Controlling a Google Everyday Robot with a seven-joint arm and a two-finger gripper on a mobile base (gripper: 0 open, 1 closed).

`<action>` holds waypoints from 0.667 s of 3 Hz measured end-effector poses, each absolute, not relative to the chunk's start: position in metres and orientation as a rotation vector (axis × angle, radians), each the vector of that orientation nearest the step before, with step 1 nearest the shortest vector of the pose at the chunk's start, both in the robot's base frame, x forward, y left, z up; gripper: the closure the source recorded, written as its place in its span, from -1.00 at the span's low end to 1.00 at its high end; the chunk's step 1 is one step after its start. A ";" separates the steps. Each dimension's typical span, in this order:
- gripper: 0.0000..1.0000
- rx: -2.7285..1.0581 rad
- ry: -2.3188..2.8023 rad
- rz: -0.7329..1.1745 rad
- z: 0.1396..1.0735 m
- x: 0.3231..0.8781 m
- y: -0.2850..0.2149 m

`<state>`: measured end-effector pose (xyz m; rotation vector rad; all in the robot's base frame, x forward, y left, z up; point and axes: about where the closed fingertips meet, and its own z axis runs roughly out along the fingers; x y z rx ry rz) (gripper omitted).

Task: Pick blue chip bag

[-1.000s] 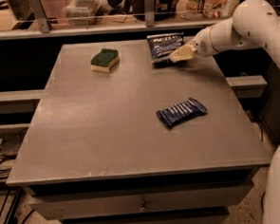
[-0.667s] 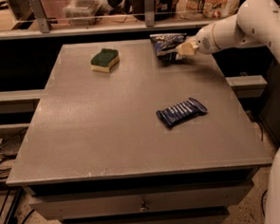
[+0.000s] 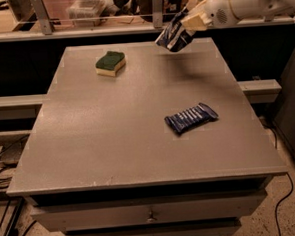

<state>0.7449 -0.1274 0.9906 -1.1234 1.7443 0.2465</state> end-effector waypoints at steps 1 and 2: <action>1.00 -1.269 1.638 0.140 1.061 0.707 -0.120; 1.00 -1.266 1.638 0.141 1.061 0.708 -0.119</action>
Offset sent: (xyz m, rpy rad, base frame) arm -0.0261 0.0048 0.0571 -0.0829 -0.0945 0.0541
